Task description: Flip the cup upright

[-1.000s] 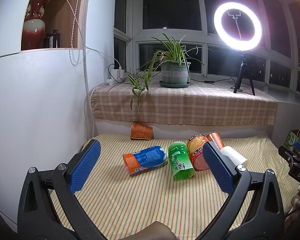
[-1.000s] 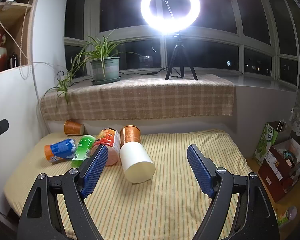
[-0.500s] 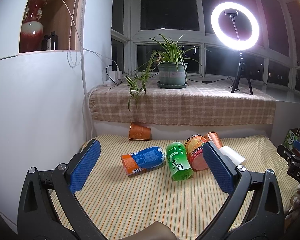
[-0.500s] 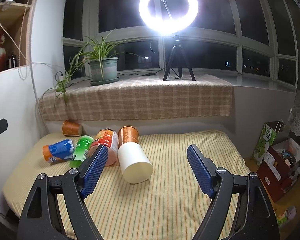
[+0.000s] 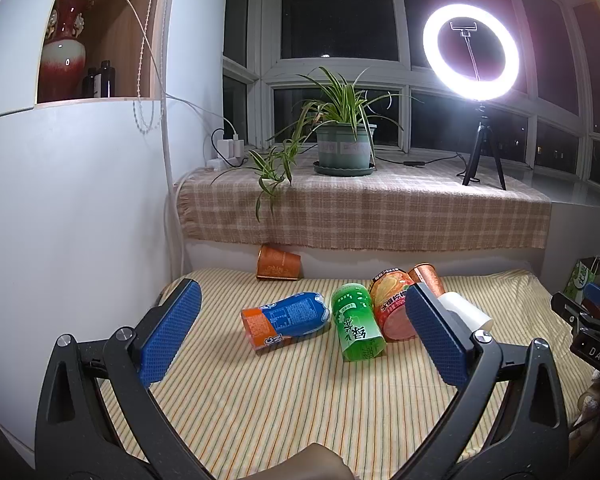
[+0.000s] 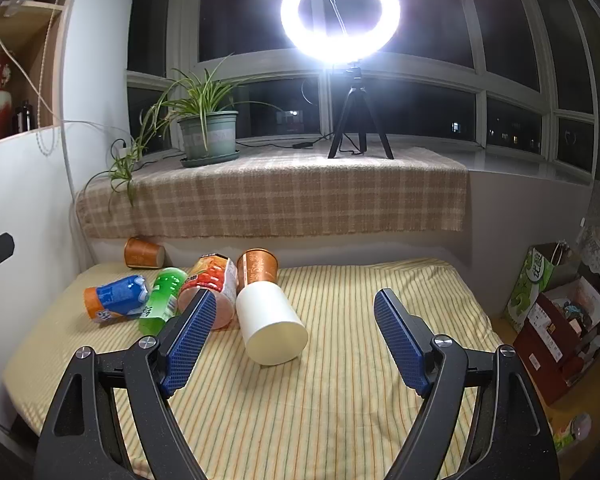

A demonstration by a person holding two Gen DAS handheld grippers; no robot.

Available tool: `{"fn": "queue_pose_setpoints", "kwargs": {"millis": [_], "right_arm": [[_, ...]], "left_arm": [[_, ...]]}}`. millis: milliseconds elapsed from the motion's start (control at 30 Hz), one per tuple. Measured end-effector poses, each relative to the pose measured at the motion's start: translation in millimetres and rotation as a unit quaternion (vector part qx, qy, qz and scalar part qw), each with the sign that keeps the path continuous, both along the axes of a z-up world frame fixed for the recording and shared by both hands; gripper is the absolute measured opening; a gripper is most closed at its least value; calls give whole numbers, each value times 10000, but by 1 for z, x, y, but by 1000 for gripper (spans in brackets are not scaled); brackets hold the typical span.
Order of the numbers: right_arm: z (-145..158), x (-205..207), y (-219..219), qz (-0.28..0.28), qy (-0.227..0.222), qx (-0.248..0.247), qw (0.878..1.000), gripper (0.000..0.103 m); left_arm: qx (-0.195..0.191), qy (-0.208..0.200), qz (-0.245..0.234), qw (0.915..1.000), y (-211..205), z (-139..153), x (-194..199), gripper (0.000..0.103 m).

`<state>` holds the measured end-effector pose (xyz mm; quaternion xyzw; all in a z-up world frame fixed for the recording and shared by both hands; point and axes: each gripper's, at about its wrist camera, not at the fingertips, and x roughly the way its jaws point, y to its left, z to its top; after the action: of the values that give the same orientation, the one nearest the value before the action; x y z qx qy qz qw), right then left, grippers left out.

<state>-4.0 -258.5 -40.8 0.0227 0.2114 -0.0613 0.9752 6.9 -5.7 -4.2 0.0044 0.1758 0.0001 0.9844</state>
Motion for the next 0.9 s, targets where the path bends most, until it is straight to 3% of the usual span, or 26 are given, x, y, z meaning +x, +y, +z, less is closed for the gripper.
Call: {"fn": "queue_pose_setpoints", "kwargs": {"millis": [900], "right_arm": [[-2,1,1,5,32,-40,10000,81]], "left_arm": [[-21,12,-2,10000,0,-1,0,103]]}}
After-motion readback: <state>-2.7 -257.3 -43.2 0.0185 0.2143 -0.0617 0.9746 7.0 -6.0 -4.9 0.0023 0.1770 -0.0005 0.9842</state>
